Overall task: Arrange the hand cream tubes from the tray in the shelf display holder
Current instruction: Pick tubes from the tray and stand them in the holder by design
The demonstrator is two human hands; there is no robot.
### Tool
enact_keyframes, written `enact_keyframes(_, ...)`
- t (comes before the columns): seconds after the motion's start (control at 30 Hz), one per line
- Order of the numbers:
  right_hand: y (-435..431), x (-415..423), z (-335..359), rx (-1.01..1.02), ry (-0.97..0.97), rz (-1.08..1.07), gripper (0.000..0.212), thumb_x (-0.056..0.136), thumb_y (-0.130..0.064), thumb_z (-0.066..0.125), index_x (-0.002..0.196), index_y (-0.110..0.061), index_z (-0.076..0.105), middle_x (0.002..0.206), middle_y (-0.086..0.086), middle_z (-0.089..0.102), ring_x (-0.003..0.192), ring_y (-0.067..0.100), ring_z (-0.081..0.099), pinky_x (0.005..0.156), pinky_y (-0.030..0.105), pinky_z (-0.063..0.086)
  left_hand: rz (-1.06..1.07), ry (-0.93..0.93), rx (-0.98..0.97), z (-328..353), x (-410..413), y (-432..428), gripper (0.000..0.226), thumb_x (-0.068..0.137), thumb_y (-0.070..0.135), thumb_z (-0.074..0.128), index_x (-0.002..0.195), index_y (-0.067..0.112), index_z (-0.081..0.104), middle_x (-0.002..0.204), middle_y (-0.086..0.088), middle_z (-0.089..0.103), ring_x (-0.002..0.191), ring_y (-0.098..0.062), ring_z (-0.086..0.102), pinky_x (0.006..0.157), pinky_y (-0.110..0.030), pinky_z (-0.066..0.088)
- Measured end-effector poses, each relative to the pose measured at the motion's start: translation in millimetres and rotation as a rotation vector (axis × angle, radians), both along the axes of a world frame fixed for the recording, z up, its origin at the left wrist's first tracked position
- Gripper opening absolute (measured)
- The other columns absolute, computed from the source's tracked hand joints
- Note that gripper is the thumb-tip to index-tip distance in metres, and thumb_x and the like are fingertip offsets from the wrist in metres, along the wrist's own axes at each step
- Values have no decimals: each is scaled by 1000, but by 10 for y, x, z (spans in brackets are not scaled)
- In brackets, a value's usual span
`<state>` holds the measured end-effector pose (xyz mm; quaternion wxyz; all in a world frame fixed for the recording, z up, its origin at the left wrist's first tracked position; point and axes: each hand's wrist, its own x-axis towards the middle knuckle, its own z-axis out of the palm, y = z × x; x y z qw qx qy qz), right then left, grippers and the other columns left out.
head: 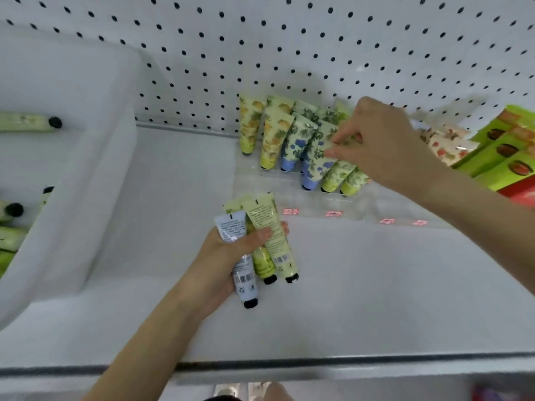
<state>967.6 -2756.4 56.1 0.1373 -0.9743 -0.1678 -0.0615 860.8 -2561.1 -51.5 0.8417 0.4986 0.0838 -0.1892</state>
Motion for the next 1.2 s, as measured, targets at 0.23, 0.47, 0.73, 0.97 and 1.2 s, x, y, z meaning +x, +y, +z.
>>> enact_keyframes(0.23, 53, 79, -26, -16, -28, -29, 25, 83, -31, 69, 93, -9, 73, 78, -7, 34, 64, 1, 35, 62, 23, 29, -71, -28, -34, -45, 44, 33, 22, 77, 13, 62, 89, 25, 77, 108, -8, 73, 96, -27, 70, 63, -42, 57)
enact_keyframes(0.47, 21, 88, -19, -46, -27, -71, 27, 82, -33, 71, 96, -10, 72, 76, -15, 30, 64, -1, 34, 56, 11, 25, -84, -37, -29, -51, 54, 39, 21, 76, 13, 64, 88, 25, 77, 106, -7, 73, 91, -27, 71, 60, -40, 56)
enact_keyframes(0.73, 48, -160, 168, 12, -108, -113, 31, 82, -44, 66, 105, -23, 68, 81, -2, 42, 69, 11, 43, 63, 19, 34, -92, -14, -29, -26, 40, 40, 21, 75, 14, 65, 91, 21, 76, 106, -8, 73, 93, -27, 71, 60, -40, 56)
enact_keyframes(0.97, 287, -876, -20, 507, 178, -83, 8, 76, -35, 73, 82, -28, 72, 61, -5, 48, 50, 5, 40, 50, 12, 31, -114, -39, 35, 102, -47, 35, 22, 72, 14, 67, 87, 26, 78, 101, -7, 75, 92, -27, 70, 80, -58, 51)
enact_keyframes(1.2, 215, -1133, -44, 760, 530, -125, 19, 79, -26, 72, 74, -9, 68, 46, 2, 47, 42, 9, 38, 43, 17, 31, -224, -139, 53, 356, -223, -80, 16, 72, 11, 76, 85, 21, 77, 93, -14, 74, 79, -33, 67, 70, -47, 52)
